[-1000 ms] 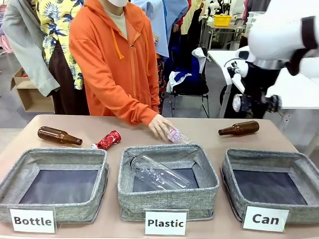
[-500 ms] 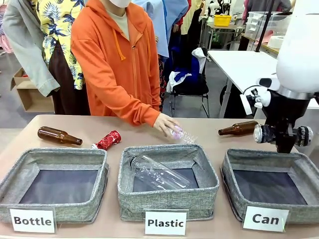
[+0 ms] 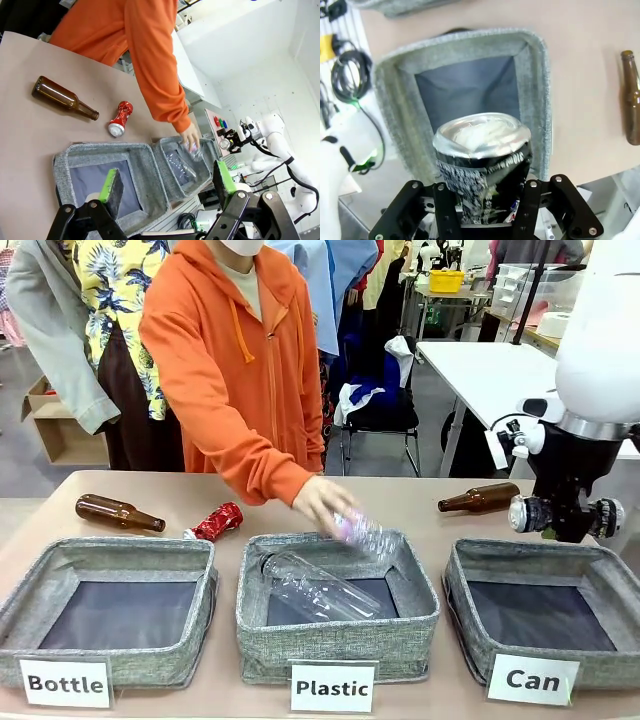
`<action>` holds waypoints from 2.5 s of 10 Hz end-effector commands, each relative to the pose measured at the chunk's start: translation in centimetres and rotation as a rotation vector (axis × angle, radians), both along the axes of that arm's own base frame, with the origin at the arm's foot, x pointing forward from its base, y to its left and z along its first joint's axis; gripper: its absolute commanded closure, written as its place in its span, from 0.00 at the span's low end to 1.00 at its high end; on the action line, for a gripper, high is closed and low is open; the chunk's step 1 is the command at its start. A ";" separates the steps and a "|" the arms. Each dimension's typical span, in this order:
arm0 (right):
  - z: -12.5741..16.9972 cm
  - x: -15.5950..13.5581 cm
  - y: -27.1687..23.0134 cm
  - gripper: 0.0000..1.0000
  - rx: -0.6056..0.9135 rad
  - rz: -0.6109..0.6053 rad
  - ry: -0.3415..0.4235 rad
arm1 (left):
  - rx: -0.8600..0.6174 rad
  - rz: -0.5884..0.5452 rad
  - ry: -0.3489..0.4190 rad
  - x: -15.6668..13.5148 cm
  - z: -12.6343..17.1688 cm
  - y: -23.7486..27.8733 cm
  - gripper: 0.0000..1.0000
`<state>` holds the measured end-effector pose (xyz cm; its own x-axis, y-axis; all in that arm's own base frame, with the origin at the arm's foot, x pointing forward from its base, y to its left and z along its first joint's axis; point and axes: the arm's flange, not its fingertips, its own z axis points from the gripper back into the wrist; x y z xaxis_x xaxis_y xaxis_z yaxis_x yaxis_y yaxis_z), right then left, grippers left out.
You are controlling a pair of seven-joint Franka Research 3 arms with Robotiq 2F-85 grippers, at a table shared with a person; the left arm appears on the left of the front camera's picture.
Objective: Sort the can waste into the basket.
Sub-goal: Pick up the can waste from the table and place it in the right Fabric basket.
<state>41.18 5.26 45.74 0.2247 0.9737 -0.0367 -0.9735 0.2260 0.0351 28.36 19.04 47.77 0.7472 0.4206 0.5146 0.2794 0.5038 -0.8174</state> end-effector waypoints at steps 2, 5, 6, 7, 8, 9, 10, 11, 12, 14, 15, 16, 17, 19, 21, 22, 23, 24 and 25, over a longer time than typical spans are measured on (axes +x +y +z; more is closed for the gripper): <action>0.4 0.7 0.2 0.00 -0.012 0.007 0.016 | -0.002 -0.001 -0.028 0.1 0.1 0.0 0.06; 0.0 0.8 -0.1 0.00 -0.012 -0.003 0.025 | -0.002 -0.001 -0.028 0.1 0.1 0.0 0.06; -0.1 0.9 0.0 0.00 -0.017 -0.005 0.030 | -0.002 -0.001 -0.028 0.1 0.1 0.0 0.06; -0.2 0.9 0.0 0.00 -0.018 -0.009 0.030 | -0.002 -0.001 -0.028 0.1 0.1 0.0 0.06; -0.3 1.1 -0.1 0.00 -0.006 -0.013 0.036 | -0.002 -0.001 -0.028 0.1 0.1 0.0 0.06; -0.6 1.6 -0.2 0.00 0.022 -0.032 0.059 | -0.002 -0.001 -0.028 0.1 0.1 0.0 0.06; -0.5 2.1 -0.4 0.00 0.113 -0.119 0.084 | -0.002 -0.001 -0.028 0.1 0.1 0.0 0.06; 0.1 2.6 -0.6 0.00 0.279 -0.252 0.100 | -0.002 -0.001 -0.028 0.1 0.1 0.0 0.06; 1.5 3.4 -0.9 0.00 0.605 -0.533 0.076 | -0.002 -0.001 -0.028 0.1 0.1 0.0 0.06; 3.5 3.4 -4.1 0.00 1.117 -0.970 0.220 | -0.002 -0.001 -0.028 0.1 0.1 0.0 0.06; 3.6 3.0 -5.9 0.00 1.211 -1.084 0.217 | -0.002 -0.001 -0.028 0.1 0.1 0.0 0.06; 3.4 2.4 -7.9 0.00 1.286 -1.144 0.244 | -0.002 -0.001 -0.028 0.1 0.1 0.0 0.06; 3.1 1.7 -10.0 0.00 1.332 -1.175 0.240 | -0.002 -0.001 -0.028 0.1 0.1 0.0 0.06; 2.1 -0.9 -15.2 0.00 1.460 -1.237 0.202 | -0.002 -0.001 -0.028 0.1 0.1 0.0 0.06; 0.5 -3.4 -20.2 0.00 1.578 -1.325 0.136 | -0.002 -0.001 -0.028 0.1 0.1 0.0 0.06; -0.8 -4.0 -22.9 0.00 1.659 -1.319 0.147 | -0.002 -0.001 -0.028 0.1 0.1 0.0 0.06; -2.5 -4.4 -25.0 0.00 1.689 -1.385 0.147 | -0.002 -0.001 -0.028 0.1 0.1 0.0 0.06; -0.1 -3.9 -22.9 0.00 1.453 -1.291 0.269 | -0.002 -0.001 -0.028 0.1 0.1 0.0 0.06; -0.1 -3.9 -22.9 0.00 1.453 -1.291 0.269 | -0.002 -0.001 -0.028 0.1 0.1 0.0 0.06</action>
